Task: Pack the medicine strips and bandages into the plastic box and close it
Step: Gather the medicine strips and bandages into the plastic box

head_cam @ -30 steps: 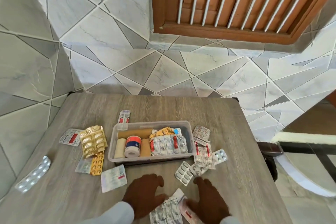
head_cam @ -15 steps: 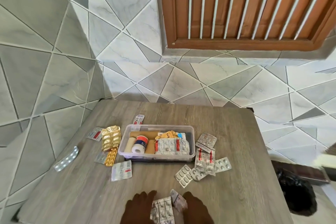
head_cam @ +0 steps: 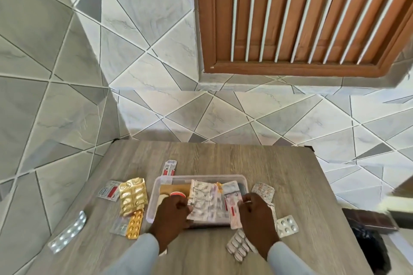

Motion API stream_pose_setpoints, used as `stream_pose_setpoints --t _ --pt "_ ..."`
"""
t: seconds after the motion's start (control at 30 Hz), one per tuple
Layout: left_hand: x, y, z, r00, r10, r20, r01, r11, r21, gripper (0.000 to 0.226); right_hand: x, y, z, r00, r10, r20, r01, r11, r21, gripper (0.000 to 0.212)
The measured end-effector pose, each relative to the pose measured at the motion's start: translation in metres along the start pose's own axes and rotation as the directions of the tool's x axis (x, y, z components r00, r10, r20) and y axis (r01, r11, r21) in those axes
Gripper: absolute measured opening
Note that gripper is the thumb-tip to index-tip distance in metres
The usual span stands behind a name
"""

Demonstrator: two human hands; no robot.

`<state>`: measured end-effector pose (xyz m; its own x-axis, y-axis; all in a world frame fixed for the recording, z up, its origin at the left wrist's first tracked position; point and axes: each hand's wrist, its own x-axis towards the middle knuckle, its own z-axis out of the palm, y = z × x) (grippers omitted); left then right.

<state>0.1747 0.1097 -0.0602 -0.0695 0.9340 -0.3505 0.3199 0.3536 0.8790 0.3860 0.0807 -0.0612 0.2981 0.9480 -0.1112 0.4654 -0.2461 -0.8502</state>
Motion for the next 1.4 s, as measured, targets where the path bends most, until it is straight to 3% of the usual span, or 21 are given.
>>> stream_pose_setpoints --t 0.17,0.27,0.37,0.47,0.63,0.73,0.8,0.87,0.93,1.03,1.13,1.23,1.33,1.4 --pt "0.047 0.009 0.012 0.99 -0.116 0.074 0.115 0.993 0.023 0.018 0.053 -0.031 0.031 0.987 0.16 -0.012 -0.16 0.979 -0.122 0.007" --pt "0.059 0.01 0.016 0.991 -0.089 0.095 0.064 0.969 0.239 0.004 0.067 -0.025 0.043 0.963 0.263 0.051 -0.229 0.907 -0.353 0.007" --pt "0.064 0.005 0.01 0.98 0.107 0.169 -0.191 0.743 0.641 0.028 0.059 -0.024 0.048 0.958 0.282 0.047 -0.223 0.84 -0.494 0.028" --pt "0.066 0.007 0.006 0.952 0.19 0.239 -0.305 0.592 0.746 0.036 0.051 -0.024 0.045 0.972 0.234 0.01 -0.191 0.818 -0.542 0.031" --pt "0.063 0.027 0.019 0.918 0.242 0.315 -0.394 0.465 0.792 0.044 0.047 -0.008 0.007 0.966 0.207 -0.153 -0.252 0.882 -0.398 0.02" --pt "0.044 0.042 0.043 0.86 0.314 0.403 -0.51 0.493 0.705 0.039 0.048 0.021 -0.028 0.937 0.288 -0.199 -0.34 0.884 -0.32 0.015" --pt "0.023 0.04 0.065 0.822 0.266 0.503 -0.56 0.533 0.634 0.038 0.049 0.048 -0.045 0.913 0.375 -0.159 -0.407 0.858 -0.313 0.03" --pt "0.003 0.027 0.086 0.787 0.162 0.595 -0.57 0.558 0.603 0.039 0.049 0.071 -0.051 0.893 0.437 -0.102 -0.442 0.818 -0.368 0.061" --pt "-0.011 0.008 0.107 0.806 0.066 0.589 -0.509 0.586 0.63 0.045 0.05 0.088 -0.054 0.881 0.47 -0.05 -0.443 0.784 -0.435 0.09" --pt "-0.021 -0.016 0.128 0.919 0.01 0.393 -0.305 0.651 0.695 0.062 0.051 0.102 -0.052 0.891 0.454 0.019 -0.385 0.777 -0.498 0.11" --pt "-0.025 -0.022 0.147 0.982 -0.016 0.187 -0.13 0.662 0.738 0.072 0.056 0.112 -0.054 0.911 0.406 0.068 -0.322 0.806 -0.496 0.101" --pt "-0.026 -0.023 0.165 0.994 -0.098 0.036 0.053 0.77 0.636 0.069 0.06 0.114 -0.055 0.912 0.395 0.108 -0.271 0.78 -0.563 0.079" --pt "-0.023 -0.025 0.183 0.99 -0.138 -0.02 0.126 0.823 0.554 0.074 0.058 0.114 -0.058 0.924 0.364 0.119 -0.201 0.726 -0.658 0.069" --pt "-0.024 -0.025 0.192 0.986 -0.163 -0.036 0.156 0.819 0.552 0.073 0.055 0.116 -0.061 0.924 0.357 0.138 -0.195 0.751 -0.631 0.063"
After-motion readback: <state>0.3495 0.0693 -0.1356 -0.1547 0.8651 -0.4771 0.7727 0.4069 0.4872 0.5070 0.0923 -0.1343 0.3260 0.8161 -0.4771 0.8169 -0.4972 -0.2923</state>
